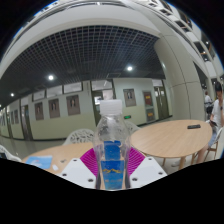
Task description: Pour water
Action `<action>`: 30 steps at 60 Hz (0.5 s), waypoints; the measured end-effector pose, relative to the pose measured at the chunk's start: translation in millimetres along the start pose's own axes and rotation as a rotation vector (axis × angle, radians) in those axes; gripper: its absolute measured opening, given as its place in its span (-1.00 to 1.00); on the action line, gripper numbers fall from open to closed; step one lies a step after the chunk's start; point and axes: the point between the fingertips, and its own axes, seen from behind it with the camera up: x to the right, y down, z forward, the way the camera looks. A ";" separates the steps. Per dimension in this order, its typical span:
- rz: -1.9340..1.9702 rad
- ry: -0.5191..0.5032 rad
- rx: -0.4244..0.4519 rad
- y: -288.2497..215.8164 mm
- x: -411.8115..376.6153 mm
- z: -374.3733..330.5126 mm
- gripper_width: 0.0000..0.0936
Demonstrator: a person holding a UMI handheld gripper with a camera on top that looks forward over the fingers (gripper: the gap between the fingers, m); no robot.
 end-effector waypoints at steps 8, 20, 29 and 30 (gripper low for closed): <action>-0.093 0.005 -0.112 67.7 48.4 20.5 -0.31; -0.088 -0.022 -0.159 78.5 35.1 17.4 -0.29; -0.144 -0.037 -0.166 83.9 41.8 19.6 -0.29; -0.143 -0.037 -0.172 79.9 39.9 20.0 -0.29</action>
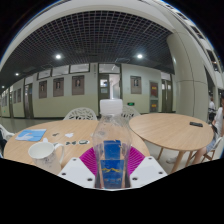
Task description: Pour water
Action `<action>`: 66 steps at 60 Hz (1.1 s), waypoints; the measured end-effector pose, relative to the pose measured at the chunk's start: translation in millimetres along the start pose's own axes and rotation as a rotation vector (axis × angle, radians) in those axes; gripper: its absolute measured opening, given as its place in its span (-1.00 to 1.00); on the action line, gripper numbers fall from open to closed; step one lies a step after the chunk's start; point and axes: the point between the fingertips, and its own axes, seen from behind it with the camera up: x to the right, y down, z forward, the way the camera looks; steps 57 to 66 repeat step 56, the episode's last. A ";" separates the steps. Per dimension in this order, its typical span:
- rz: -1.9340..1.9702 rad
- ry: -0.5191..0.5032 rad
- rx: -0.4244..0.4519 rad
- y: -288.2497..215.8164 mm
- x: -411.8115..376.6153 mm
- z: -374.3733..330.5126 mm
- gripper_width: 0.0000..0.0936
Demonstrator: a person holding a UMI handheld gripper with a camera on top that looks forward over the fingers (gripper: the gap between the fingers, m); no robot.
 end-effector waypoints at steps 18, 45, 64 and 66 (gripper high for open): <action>-0.028 0.064 -0.144 28.5 6.9 -26.2 0.83; -0.030 -0.207 -0.126 37.7 -176.7 -230.5 0.83; -0.003 -0.327 -0.127 56.2 -243.9 -262.4 0.83; -0.003 -0.327 -0.127 56.2 -243.9 -262.4 0.83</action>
